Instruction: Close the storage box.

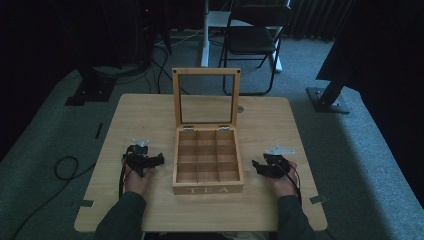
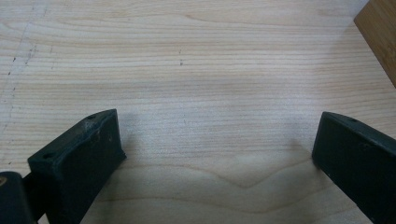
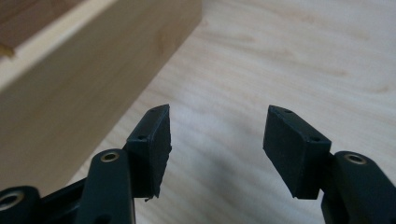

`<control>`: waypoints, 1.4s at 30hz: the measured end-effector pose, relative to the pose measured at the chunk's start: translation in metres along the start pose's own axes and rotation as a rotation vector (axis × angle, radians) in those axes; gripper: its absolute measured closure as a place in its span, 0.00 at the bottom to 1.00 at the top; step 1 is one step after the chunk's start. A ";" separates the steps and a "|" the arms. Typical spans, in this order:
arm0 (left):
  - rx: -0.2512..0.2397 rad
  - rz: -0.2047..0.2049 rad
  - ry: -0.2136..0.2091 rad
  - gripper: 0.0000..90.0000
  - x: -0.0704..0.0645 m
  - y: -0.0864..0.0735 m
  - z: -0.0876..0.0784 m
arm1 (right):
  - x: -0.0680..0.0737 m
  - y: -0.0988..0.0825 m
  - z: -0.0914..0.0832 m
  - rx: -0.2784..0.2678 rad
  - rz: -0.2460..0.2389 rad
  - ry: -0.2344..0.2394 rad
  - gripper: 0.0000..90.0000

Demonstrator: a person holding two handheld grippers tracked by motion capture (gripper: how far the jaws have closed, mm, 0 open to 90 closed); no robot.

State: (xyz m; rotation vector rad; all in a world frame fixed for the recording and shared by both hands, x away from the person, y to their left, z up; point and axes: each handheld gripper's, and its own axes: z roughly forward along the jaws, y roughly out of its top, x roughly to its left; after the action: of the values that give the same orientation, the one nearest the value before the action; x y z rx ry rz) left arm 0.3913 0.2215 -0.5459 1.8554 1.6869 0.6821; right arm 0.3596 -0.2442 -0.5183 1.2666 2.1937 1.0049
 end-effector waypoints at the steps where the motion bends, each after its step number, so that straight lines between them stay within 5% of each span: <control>1: 0.000 0.000 0.000 0.02 0.000 0.000 0.000 | 0.000 0.000 0.000 0.000 0.000 0.000 0.46; 18: 0.000 0.002 0.000 0.02 0.000 0.000 0.000 | -0.005 0.067 0.000 -0.061 0.004 0.011 0.47; 42: 0.000 0.002 0.000 0.02 0.000 0.000 0.000 | -0.005 0.135 0.015 -0.151 -0.018 0.042 0.58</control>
State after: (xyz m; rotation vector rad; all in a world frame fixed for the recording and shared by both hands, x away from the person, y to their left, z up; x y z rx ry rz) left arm 0.3913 0.2216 -0.5460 1.8570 1.6853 0.6832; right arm 0.4490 -0.1990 -0.4258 1.1653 2.1111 1.1757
